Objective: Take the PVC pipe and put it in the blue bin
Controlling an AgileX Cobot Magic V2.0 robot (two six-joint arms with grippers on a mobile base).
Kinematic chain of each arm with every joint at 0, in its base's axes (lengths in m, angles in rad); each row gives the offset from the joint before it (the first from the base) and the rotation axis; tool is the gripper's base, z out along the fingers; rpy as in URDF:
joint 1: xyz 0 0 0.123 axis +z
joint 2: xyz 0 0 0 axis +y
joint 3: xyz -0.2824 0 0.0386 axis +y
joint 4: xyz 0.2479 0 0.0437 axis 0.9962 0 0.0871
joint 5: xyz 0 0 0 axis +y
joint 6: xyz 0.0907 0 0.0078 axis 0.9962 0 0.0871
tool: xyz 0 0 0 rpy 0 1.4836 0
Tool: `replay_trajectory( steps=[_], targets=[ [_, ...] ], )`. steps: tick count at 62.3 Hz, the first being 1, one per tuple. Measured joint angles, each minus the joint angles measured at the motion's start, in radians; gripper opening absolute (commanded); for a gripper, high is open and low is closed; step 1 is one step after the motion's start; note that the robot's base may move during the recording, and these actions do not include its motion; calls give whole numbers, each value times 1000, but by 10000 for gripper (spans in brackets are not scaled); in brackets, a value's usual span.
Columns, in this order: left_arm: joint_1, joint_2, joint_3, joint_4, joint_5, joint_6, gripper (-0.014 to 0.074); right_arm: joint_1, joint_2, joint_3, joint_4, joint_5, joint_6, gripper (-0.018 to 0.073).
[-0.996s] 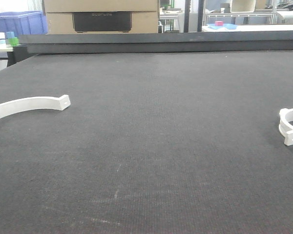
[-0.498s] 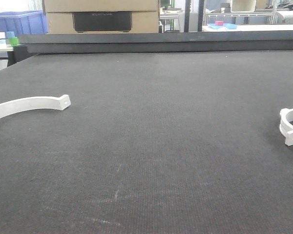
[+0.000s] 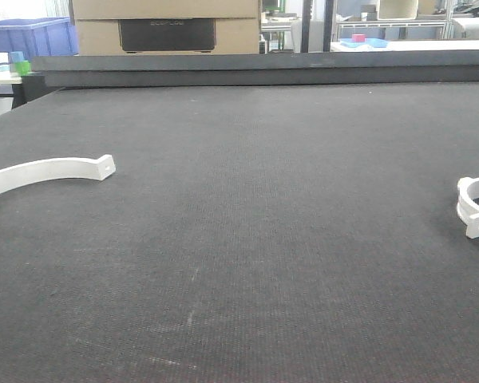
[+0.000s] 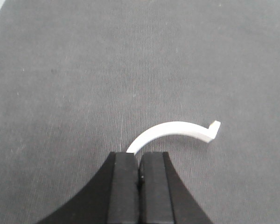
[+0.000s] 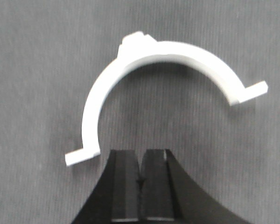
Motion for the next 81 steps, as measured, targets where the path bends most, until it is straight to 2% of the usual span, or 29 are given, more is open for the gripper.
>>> replay_trajectory(
  steps=[14, 26, 37, 46, 49, 54, 69, 75, 81],
  targets=[
    [0, 0, 0, -6, 51, 0, -111, 0, 15, -1, 33, -41, 0, -162],
    [0, 0, 0, -19, 89, 0, -111, 8, 47, -64, 37, 20, 20, -160],
    [0, 0, 0, -22, 96, 0, -111, 70, 113, -199, 3, 63, 143, -138],
    [0, 0, 0, -22, 98, 0, -111, 141, 211, -310, -154, 162, 374, -139],
    [0, 0, 0, -22, 98, 0, -111, 150, 245, -338, -179, 201, 431, -139],
    [0, 0, 0, -22, 106, 0, -111, 152, 280, -373, -186, 236, 488, -139],
    [0, 0, 0, -22, 165, 0, -111, 152, 337, -401, -154, 259, 565, -137],
    [0, 0, 0, -22, 195, 0, -111, 152, 362, -401, -129, 271, 577, -60],
    [0, 0, 0, -22, 215, 0, -111, 152, 385, -401, -122, 281, 579, 123]
  ],
)
